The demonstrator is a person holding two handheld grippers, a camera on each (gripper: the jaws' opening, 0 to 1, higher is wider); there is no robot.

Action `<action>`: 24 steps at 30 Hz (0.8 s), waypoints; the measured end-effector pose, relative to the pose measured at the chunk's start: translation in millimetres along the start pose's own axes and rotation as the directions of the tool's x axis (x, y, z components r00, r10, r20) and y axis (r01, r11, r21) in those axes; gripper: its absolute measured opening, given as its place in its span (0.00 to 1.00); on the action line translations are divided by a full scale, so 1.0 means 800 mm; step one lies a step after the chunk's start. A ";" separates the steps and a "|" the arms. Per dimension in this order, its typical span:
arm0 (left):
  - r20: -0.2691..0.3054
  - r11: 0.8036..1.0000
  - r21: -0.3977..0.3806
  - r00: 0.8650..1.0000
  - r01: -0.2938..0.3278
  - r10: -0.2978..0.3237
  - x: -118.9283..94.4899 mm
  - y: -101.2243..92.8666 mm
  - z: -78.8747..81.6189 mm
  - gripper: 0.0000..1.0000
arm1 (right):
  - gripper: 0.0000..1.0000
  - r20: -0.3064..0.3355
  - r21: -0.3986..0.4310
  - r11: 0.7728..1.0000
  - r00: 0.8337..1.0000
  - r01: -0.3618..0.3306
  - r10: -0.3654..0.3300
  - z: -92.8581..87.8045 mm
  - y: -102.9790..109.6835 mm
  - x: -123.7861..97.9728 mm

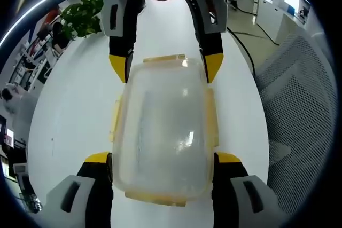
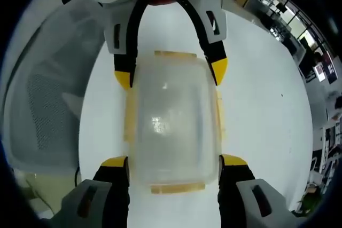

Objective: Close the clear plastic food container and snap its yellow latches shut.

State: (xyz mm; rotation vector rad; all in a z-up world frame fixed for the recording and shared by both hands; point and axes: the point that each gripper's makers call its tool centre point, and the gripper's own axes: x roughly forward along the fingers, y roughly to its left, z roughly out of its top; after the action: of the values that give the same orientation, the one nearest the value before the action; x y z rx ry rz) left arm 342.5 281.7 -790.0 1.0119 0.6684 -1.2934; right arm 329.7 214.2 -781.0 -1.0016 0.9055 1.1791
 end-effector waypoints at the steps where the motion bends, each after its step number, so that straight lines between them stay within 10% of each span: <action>1: -0.001 1.000 -0.002 1.000 -0.001 0.001 -0.002 0.000 -0.005 0.76 | 0.67 0.001 -0.001 1.000 1.000 -0.001 0.001 0.003 0.000 0.001; 24: -0.025 0.999 -0.026 0.999 -0.020 0.020 -0.033 -0.001 -0.069 0.76 | 0.67 0.022 -0.020 1.000 1.000 0.004 -0.003 0.072 0.002 0.027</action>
State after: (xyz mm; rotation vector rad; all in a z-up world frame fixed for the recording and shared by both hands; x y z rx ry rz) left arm 343.7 342.7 -791.7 1.0124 0.6911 -1.2531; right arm 333.9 275.7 -783.9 -1.0039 0.8762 1.1958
